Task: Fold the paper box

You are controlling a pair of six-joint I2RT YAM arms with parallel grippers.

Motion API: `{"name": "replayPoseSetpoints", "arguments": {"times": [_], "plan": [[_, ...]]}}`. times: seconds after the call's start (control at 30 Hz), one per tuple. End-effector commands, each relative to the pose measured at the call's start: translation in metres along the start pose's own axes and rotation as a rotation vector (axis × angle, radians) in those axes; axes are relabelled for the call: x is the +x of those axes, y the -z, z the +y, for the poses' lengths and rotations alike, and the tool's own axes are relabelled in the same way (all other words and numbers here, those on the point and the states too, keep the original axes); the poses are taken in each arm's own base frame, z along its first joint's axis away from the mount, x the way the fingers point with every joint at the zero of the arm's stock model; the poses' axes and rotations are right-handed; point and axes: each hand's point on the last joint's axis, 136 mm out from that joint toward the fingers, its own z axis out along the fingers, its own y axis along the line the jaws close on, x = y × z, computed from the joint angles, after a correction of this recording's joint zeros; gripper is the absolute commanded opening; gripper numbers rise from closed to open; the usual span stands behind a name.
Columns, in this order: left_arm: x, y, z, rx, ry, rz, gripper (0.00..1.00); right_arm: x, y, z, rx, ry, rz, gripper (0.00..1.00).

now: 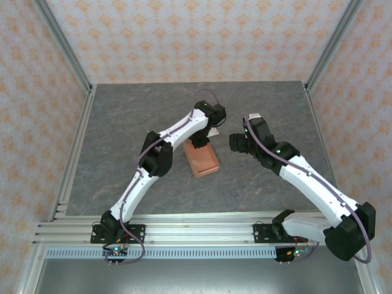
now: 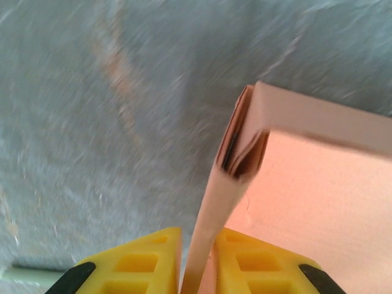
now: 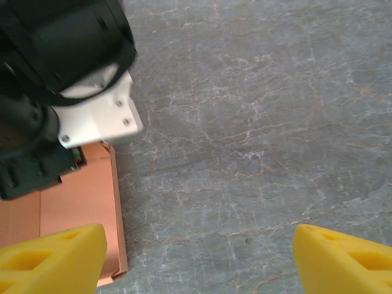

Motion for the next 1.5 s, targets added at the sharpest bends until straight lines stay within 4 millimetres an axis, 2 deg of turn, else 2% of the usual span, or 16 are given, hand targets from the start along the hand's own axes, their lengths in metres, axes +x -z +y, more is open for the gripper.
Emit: {"name": "replayPoseSetpoints", "arguments": {"times": [0.0,0.2,0.43,0.53,0.9,1.0,1.1,1.2,1.3,1.4,1.47], "plan": [[-0.003,0.002,-0.012,-0.035,-0.188,0.037,0.2,0.016,0.003,-0.018,0.065,0.006,0.033,0.8],[-0.02,0.017,-0.017,-0.054,-0.212,-0.046,0.27,0.031,0.004,-0.021,0.064,-0.004,0.061,0.8],[-0.024,0.027,-0.02,-0.028,-0.212,-0.091,0.5,0.034,-0.001,-0.018,0.055,-0.001,0.075,0.8],[-0.024,0.034,-0.021,-0.013,-0.203,-0.112,0.55,0.037,-0.005,-0.018,0.055,0.001,0.086,0.8],[-0.028,0.109,-0.031,0.098,-0.129,-0.358,0.64,0.043,0.0,-0.017,0.034,-0.022,0.101,0.8],[-0.025,0.138,-0.023,0.119,-0.049,-0.443,0.64,0.058,-0.003,-0.003,-0.049,-0.042,0.161,0.79],[-0.017,0.173,-0.01,0.185,0.091,-0.566,0.62,0.085,-0.012,0.027,-0.209,-0.09,0.272,0.74],[-0.003,0.202,0.01,0.226,0.264,-0.693,0.61,0.108,-0.017,0.059,-0.365,-0.143,0.372,0.71],[0.023,0.223,0.034,0.24,0.444,-0.793,0.61,0.124,-0.02,0.085,-0.488,-0.202,0.432,0.73],[0.05,0.223,0.055,0.24,0.607,-0.835,0.6,0.141,-0.028,0.102,-0.529,-0.215,0.496,0.73],[0.068,0.215,0.068,0.223,0.703,-0.833,0.61,0.148,-0.033,0.11,-0.542,-0.225,0.519,0.71]]}}
